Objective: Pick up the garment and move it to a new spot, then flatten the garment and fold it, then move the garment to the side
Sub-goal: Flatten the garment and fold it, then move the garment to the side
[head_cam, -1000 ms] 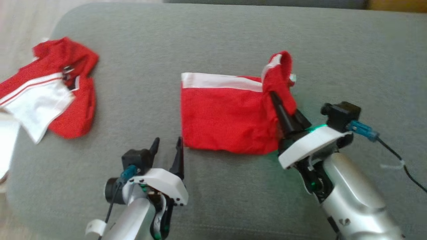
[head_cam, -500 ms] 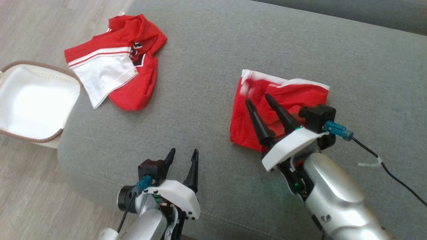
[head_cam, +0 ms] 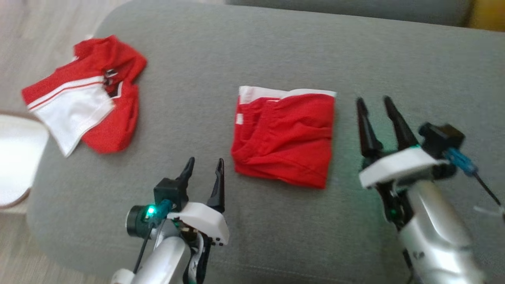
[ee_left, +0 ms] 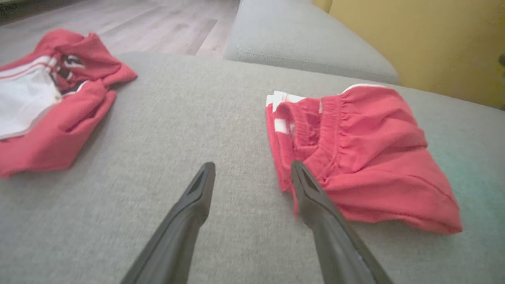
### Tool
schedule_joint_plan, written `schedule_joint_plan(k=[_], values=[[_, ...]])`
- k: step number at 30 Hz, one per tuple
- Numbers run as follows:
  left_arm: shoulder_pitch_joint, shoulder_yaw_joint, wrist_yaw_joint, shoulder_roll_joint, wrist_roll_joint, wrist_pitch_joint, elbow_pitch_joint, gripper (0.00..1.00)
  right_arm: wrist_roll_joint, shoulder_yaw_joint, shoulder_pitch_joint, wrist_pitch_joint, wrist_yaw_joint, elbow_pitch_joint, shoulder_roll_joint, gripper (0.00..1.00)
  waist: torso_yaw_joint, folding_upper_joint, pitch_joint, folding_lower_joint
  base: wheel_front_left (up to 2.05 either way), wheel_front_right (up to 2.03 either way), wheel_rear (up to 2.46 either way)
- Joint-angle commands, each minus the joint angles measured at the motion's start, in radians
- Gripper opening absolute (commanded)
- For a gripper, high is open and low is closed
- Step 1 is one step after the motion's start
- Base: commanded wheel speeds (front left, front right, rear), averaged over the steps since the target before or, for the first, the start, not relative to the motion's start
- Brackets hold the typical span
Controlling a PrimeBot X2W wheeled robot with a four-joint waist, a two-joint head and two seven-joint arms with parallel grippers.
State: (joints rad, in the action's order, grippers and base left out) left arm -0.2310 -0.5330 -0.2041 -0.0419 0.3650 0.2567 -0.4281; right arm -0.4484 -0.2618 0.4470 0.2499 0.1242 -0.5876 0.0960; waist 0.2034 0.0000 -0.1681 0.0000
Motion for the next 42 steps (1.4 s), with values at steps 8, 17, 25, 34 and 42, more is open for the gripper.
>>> schedule_joint_plan(k=[8,17,25,34,42], values=[[0.019,0.119,-0.014,-0.008,-0.095,0.005,0.039,1.00,0.201,0.166,-0.151,0.012,0.007,0.106,-0.033,1.00,-0.115,0.0000,0.043,0.0000,0.00,0.00,0.00],[0.086,0.204,-0.011,-0.008,-0.158,0.005,0.037,1.00,0.249,0.212,-0.253,0.012,0.007,0.135,-0.045,1.00,-0.160,0.0000,0.094,0.0000,0.00,0.00,0.00],[0.142,0.258,-0.011,-0.008,-0.197,0.005,0.044,1.00,0.228,0.167,-0.312,0.012,0.007,0.147,-0.046,1.00,-0.186,0.0000,0.138,0.0000,0.00,0.00,0.00],[0.136,0.251,-0.005,-0.008,-0.195,0.005,0.062,1.00,0.211,0.134,-0.303,0.012,0.007,0.144,-0.046,1.00,-0.169,0.0000,0.102,0.0000,0.00,0.00,0.00],[0.089,0.174,0.000,-0.008,-0.159,0.005,0.083,1.00,0.179,0.033,-0.193,0.012,0.007,0.085,-0.046,1.00,-0.081,0.0000,0.007,0.0000,0.00,0.00,0.00]])
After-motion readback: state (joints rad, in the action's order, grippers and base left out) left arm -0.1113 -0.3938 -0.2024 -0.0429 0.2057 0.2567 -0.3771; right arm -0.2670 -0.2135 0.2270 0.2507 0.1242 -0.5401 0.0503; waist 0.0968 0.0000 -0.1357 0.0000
